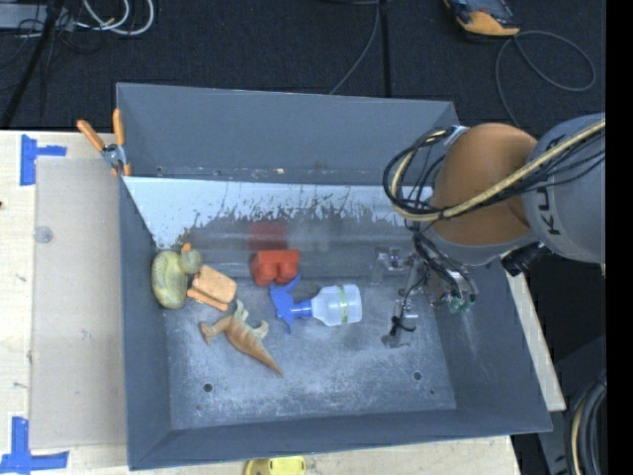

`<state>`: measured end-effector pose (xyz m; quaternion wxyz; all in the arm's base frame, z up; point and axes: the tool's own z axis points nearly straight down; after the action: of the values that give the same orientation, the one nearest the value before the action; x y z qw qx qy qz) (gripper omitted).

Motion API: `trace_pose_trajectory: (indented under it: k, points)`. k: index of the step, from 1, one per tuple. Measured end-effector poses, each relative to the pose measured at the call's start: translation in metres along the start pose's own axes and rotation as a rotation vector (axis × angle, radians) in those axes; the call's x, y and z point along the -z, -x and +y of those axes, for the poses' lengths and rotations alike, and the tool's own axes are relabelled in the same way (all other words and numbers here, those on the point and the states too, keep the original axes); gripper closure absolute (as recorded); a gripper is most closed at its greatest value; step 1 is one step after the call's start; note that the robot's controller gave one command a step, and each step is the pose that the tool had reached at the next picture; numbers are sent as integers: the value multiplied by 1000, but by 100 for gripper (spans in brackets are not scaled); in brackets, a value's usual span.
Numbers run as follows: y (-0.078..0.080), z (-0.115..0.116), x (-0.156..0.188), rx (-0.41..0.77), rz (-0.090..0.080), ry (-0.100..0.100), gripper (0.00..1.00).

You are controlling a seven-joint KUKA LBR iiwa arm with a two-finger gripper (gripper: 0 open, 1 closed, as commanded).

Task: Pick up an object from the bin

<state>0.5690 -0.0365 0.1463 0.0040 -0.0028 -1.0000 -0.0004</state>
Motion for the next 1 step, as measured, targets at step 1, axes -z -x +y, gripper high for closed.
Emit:
trace_pose_trajectory:
  k: [1]
  points:
    - [1, 0, 5, 1, -6, 0, 0]
